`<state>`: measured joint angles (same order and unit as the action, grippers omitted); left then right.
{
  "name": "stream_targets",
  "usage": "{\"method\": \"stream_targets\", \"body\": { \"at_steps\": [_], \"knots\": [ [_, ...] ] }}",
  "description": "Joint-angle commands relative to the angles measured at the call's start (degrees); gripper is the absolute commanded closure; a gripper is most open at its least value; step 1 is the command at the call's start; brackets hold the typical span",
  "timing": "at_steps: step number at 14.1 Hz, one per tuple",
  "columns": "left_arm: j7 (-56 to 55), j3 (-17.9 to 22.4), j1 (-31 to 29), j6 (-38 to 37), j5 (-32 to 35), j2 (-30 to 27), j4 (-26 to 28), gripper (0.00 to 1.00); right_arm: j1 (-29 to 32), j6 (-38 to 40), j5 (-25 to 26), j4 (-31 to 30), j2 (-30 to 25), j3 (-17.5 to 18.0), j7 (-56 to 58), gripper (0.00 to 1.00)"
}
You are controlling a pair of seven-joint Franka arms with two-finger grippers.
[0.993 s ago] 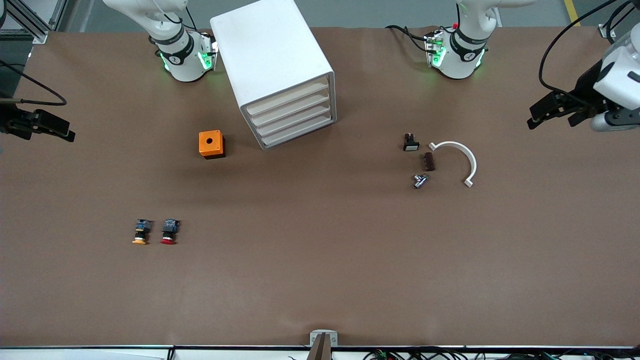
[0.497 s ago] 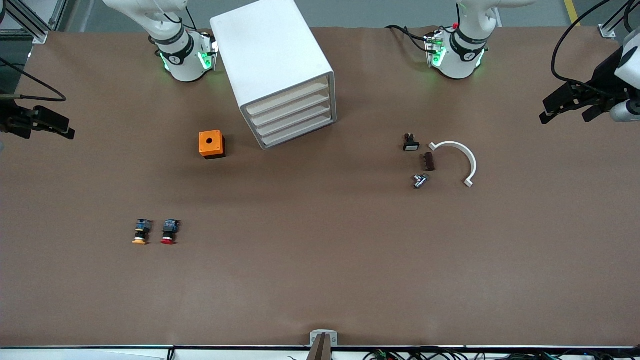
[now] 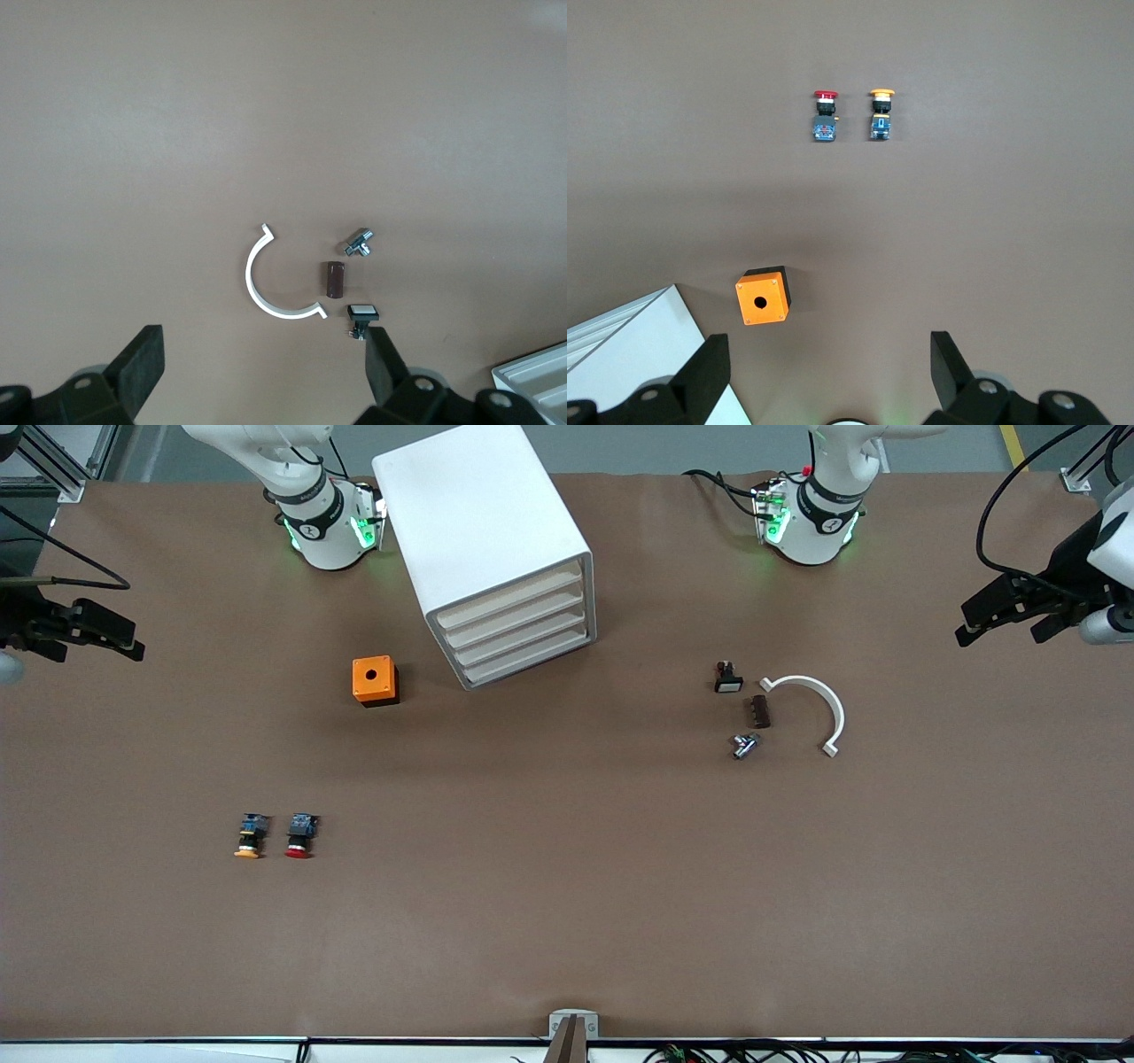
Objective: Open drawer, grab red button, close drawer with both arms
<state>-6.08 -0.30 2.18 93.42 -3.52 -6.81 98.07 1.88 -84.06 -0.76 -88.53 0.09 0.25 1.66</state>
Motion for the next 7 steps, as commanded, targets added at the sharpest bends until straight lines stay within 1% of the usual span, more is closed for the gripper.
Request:
{"method": "stream_targets", "body": {
  "at_steps": [1, 4, 7],
  "knots": [
    [1.33, -0.14, -0.16, -0.7, 1.41, 4.51, -4.54, 0.0, -0.74, -1.81, -0.47, -4.28, -3.51, 0.01, -0.07, 0.0],
    [1.24, -0.14, -0.16, -0.52, 1.41, 6.72, -7.72, 0.0, -1.44, -1.81, -0.38, -4.37, -3.6, 0.01, -0.07, 0.0],
    [1.15, -0.14, -0.07, -0.52, 1.41, 6.81, -8.07, 0.0, -1.62, -1.81, -0.38, -4.37, -3.6, 0.01, -0.16, 0.0]
  ]
}}
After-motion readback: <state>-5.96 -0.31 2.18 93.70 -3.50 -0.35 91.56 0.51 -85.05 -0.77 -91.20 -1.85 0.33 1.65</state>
